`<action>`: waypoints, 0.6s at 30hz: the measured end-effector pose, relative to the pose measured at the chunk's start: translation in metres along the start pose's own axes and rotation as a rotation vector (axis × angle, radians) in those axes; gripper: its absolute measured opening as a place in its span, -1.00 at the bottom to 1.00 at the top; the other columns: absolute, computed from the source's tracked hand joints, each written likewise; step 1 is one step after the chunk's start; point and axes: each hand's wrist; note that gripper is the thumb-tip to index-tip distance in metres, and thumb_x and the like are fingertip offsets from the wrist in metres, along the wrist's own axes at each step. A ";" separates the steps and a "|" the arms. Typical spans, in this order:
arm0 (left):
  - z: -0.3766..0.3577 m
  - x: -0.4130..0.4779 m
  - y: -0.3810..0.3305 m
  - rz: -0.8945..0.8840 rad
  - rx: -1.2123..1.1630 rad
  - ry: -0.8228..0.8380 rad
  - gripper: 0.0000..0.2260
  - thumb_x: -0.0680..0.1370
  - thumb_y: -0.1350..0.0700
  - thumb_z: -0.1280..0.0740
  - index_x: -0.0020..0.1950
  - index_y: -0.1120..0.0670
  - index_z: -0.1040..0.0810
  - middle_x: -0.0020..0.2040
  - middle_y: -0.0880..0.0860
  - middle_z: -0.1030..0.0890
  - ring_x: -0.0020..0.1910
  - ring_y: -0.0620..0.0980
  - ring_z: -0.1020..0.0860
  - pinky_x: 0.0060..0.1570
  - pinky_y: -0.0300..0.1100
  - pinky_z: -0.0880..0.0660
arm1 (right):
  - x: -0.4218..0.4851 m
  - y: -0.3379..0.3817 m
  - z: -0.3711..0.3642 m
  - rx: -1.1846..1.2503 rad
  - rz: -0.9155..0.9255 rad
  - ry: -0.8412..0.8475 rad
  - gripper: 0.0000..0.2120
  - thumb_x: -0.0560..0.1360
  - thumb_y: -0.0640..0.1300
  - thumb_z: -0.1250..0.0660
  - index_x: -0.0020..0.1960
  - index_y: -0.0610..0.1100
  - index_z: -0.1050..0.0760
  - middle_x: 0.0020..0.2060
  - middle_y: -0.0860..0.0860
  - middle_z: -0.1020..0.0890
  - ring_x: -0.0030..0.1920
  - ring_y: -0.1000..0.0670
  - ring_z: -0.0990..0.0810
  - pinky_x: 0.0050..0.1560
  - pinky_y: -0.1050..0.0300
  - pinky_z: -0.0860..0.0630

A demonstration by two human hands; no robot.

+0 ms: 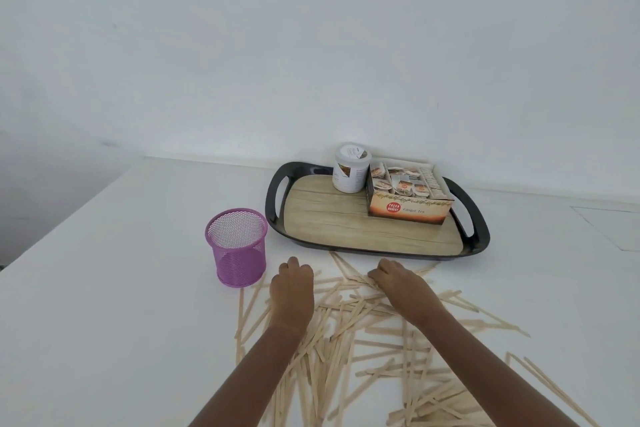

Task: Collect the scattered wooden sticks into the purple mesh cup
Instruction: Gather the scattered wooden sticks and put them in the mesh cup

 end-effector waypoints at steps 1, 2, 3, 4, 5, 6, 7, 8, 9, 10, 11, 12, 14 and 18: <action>0.001 -0.001 -0.001 -0.006 0.005 -0.001 -0.86 0.55 0.30 -0.22 0.09 0.17 -0.46 0.13 0.09 -0.48 0.08 -0.01 -0.48 -0.04 -0.24 -0.48 | -0.002 0.000 0.000 -0.009 0.006 0.005 -0.64 0.50 -0.41 -0.10 0.25 -0.17 -0.38 0.15 -0.06 -0.45 0.11 0.00 -0.45 0.08 0.15 -0.48; 0.002 -0.002 -0.001 -0.017 0.010 -0.003 -0.85 0.54 0.33 -0.21 0.08 0.17 -0.46 0.12 0.09 -0.48 0.08 -0.01 -0.49 -0.05 -0.24 -0.48 | -0.004 -0.001 0.000 -0.019 0.010 0.009 -0.67 0.52 -0.39 -0.09 0.23 -0.17 -0.38 0.14 -0.07 -0.45 0.11 0.00 -0.45 0.10 0.14 -0.48; 0.002 -0.003 -0.001 -0.030 0.015 -0.006 -0.83 0.53 0.36 -0.20 0.07 0.18 -0.46 0.12 0.10 -0.48 0.07 -0.01 -0.49 -0.06 -0.24 -0.47 | -0.006 -0.001 0.000 -0.031 0.017 0.016 -0.69 0.54 -0.37 -0.08 0.23 -0.16 -0.38 0.15 -0.07 -0.45 0.12 0.00 -0.44 0.11 0.13 -0.48; 0.003 -0.004 -0.001 -0.044 0.022 -0.008 -0.81 0.52 0.39 -0.19 0.06 0.18 -0.46 0.11 0.10 -0.49 0.06 -0.01 -0.49 -0.07 -0.23 -0.47 | -0.009 0.000 -0.001 -0.047 0.030 0.030 -0.70 0.55 -0.35 -0.05 0.22 -0.16 -0.38 0.16 -0.09 -0.45 0.13 -0.01 -0.43 0.13 0.13 -0.48; 0.004 -0.005 -0.001 -0.060 0.025 -0.011 -0.80 0.51 0.41 -0.19 0.05 0.19 -0.46 0.11 0.10 -0.49 0.05 -0.01 -0.50 -0.08 -0.23 -0.46 | -0.011 0.000 -0.001 -0.064 0.046 0.044 -0.69 0.56 -0.35 -0.03 0.22 -0.16 -0.38 0.18 -0.08 -0.44 0.14 -0.03 -0.42 0.15 0.12 -0.47; 0.004 -0.006 -0.001 -0.075 0.027 -0.015 -0.78 0.50 0.43 -0.18 0.05 0.19 -0.46 0.10 0.10 -0.49 0.05 0.00 -0.50 -0.08 -0.23 -0.45 | -0.013 0.001 -0.001 -0.070 0.053 0.058 -0.70 0.56 -0.35 -0.02 0.21 -0.17 -0.37 0.19 -0.08 -0.44 0.14 -0.05 -0.41 0.16 0.12 -0.46; 0.005 -0.006 -0.001 -0.087 0.030 -0.016 -0.77 0.49 0.44 -0.19 0.05 0.18 -0.45 0.11 0.11 -0.49 0.05 0.00 -0.50 -0.08 -0.23 -0.46 | -0.015 0.002 -0.001 -0.065 0.048 0.061 -0.71 0.56 -0.35 -0.03 0.22 -0.18 -0.37 0.18 -0.09 -0.44 0.15 -0.04 -0.41 0.16 0.12 -0.45; 0.006 -0.007 -0.001 -0.095 0.032 -0.016 -0.76 0.48 0.45 -0.19 0.06 0.18 -0.45 0.11 0.11 -0.49 0.05 0.00 -0.50 -0.06 -0.22 -0.47 | -0.017 0.003 0.000 -0.044 0.025 0.054 -0.72 0.56 -0.32 -0.05 0.21 -0.17 -0.38 0.17 -0.10 -0.44 0.14 -0.03 -0.42 0.16 0.14 -0.45; 0.007 -0.007 -0.002 -0.099 0.036 -0.018 -0.75 0.48 0.45 -0.20 0.06 0.18 -0.45 0.11 0.11 -0.49 0.05 0.00 -0.51 -0.05 -0.22 -0.48 | -0.019 0.004 0.002 -0.009 -0.008 0.037 -0.74 0.56 -0.29 -0.07 0.21 -0.17 -0.39 0.16 -0.09 -0.44 0.13 -0.01 -0.43 0.14 0.16 -0.46; 0.007 -0.008 -0.002 -0.101 0.042 -0.019 -0.75 0.48 0.45 -0.21 0.07 0.19 -0.45 0.11 0.11 -0.49 0.05 0.00 -0.51 -0.04 -0.21 -0.49 | -0.021 0.006 0.003 0.032 -0.037 0.023 -0.75 0.57 -0.25 -0.08 0.21 -0.17 -0.40 0.14 -0.07 -0.45 0.12 0.01 -0.44 0.12 0.18 -0.46; 0.008 -0.008 -0.002 -0.102 0.047 -0.019 -0.75 0.48 0.44 -0.21 0.07 0.19 -0.45 0.11 0.12 -0.49 0.06 0.00 -0.51 -0.03 -0.21 -0.50 | -0.023 0.007 0.004 0.072 -0.057 0.012 -0.76 0.58 -0.22 -0.09 0.20 -0.17 -0.41 0.12 -0.06 -0.45 0.11 0.02 -0.45 0.10 0.20 -0.46; 0.008 -0.007 -0.002 -0.104 0.051 -0.019 -0.76 0.49 0.43 -0.21 0.07 0.19 -0.45 0.12 0.12 -0.49 0.06 0.00 -0.51 -0.02 -0.21 -0.50 | -0.025 0.008 0.005 0.106 -0.070 0.007 -0.76 0.58 -0.19 -0.09 0.19 -0.17 -0.42 0.11 -0.06 -0.47 0.10 0.02 -0.45 0.08 0.22 -0.44; 0.008 -0.006 -0.001 -0.115 0.052 -0.031 -0.78 0.51 0.42 -0.18 0.07 0.19 -0.45 0.11 0.12 -0.51 0.06 0.01 -0.52 -0.01 -0.21 -0.49 | -0.028 0.011 0.009 0.187 -0.099 -0.009 -0.77 0.57 -0.19 -0.10 0.15 -0.18 -0.46 0.06 -0.07 -0.53 0.07 0.01 -0.48 0.03 0.24 -0.40; 0.014 -0.006 0.001 -0.128 -0.102 -0.090 -0.85 0.58 0.30 -0.14 0.06 0.18 -0.48 0.04 0.11 -0.58 0.01 0.02 -0.54 -0.05 -0.20 -0.47 | -0.035 0.018 0.026 0.381 -0.192 -0.095 -0.78 0.57 -0.19 -0.13 0.11 -0.18 -0.51 -0.04 -0.07 -0.64 -0.04 -0.02 -0.59 -0.04 0.21 -0.45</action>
Point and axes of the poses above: each hand's wrist, its own x-axis towards the middle knuckle, its own z-axis out of the back of the hand, y = z × x
